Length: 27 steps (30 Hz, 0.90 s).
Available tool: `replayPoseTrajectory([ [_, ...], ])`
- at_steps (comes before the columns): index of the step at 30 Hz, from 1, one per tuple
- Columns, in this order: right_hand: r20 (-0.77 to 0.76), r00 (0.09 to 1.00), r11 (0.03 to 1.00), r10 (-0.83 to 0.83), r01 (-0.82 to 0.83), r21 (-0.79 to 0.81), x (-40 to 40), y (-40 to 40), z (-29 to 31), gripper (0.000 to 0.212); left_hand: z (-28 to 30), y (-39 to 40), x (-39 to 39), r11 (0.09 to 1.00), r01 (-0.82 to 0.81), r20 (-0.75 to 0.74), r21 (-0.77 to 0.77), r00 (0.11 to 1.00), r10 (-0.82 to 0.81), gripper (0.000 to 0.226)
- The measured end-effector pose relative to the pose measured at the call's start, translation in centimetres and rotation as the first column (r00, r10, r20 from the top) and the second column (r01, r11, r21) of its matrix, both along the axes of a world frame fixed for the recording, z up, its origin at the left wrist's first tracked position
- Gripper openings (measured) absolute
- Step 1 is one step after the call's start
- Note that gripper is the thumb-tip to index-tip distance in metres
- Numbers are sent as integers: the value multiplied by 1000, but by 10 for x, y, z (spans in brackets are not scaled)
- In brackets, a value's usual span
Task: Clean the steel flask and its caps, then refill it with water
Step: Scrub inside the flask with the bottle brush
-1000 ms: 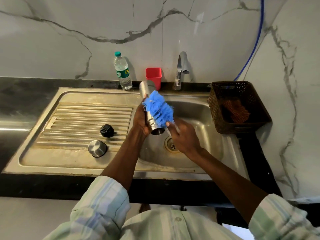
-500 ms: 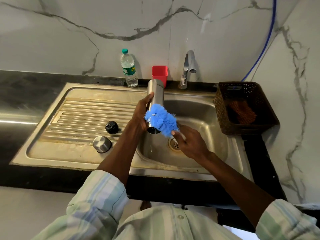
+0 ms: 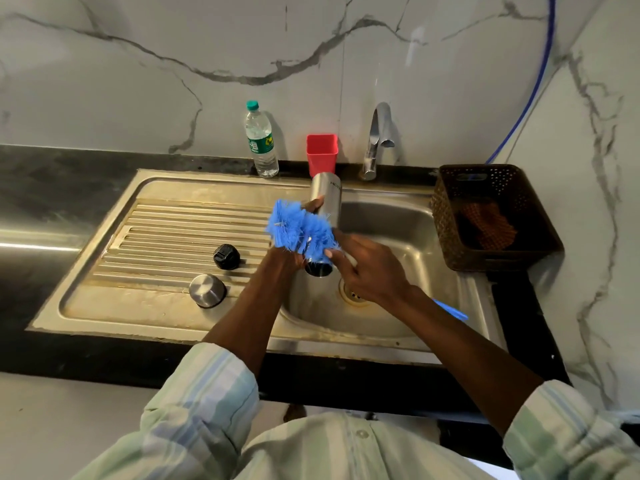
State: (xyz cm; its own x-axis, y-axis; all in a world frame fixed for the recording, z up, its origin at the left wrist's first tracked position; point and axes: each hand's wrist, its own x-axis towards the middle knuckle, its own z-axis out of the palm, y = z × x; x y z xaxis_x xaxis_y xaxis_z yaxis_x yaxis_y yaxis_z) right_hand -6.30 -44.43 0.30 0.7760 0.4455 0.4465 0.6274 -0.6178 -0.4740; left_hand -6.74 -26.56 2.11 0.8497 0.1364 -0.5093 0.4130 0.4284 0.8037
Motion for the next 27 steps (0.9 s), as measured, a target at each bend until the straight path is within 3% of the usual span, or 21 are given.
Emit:
replayPoseTrajectory([
  [2,-62,998,1000,1,0,18,-1,-12,-12,48,19,-3,16,996,59,-13,66,998,-59,21],
  [3,-117,993,998,-28,34,54,-3,-22,-20,47,28,-2,27,989,147,6,-3,989,-147,31],
  [5,-164,983,988,-82,102,118,-9,-33,-28,47,35,-2,42,994,83,-15,-73,996,-85,55],
  [6,-148,985,986,-90,109,127,-10,-30,-27,48,34,-3,39,993,73,-29,-98,997,-76,52],
  [8,-84,995,992,-50,59,107,-5,-13,-11,49,23,-9,22,997,16,-79,-73,997,-22,24],
  [10,-6,1000,999,-8,9,50,1,1,1,48,9,-7,7,999,-20,-62,26,998,21,31],
  [12,-24,1000,1000,20,-19,22,3,-4,-5,47,14,-3,15,1000,4,-41,3,999,-4,22],
  [15,-131,991,994,-43,56,97,0,-29,-25,48,30,6,44,987,74,-5,-145,997,-75,69],
  [16,-131,989,989,-64,80,122,0,-31,-26,47,29,6,48,988,47,-12,-149,999,-49,66],
  [19,-41,999,992,-10,15,124,3,-10,-8,44,14,2,31,991,-18,-51,-131,999,11,25],
  [22,8,999,995,40,-41,86,4,-2,-2,45,0,6,29,999,-41,-42,-31,998,40,22],
  [23,-9,999,995,34,-33,95,5,-9,-7,45,6,6,31,997,25,-12,-71,1000,-26,27],
  [25,-64,998,992,-13,21,125,6,-29,-21,45,14,9,46,978,147,111,-147,985,-131,69],
  [27,-68,997,990,-31,40,137,3,-35,-30,44,8,6,53,987,127,96,-100,988,-117,69],
])
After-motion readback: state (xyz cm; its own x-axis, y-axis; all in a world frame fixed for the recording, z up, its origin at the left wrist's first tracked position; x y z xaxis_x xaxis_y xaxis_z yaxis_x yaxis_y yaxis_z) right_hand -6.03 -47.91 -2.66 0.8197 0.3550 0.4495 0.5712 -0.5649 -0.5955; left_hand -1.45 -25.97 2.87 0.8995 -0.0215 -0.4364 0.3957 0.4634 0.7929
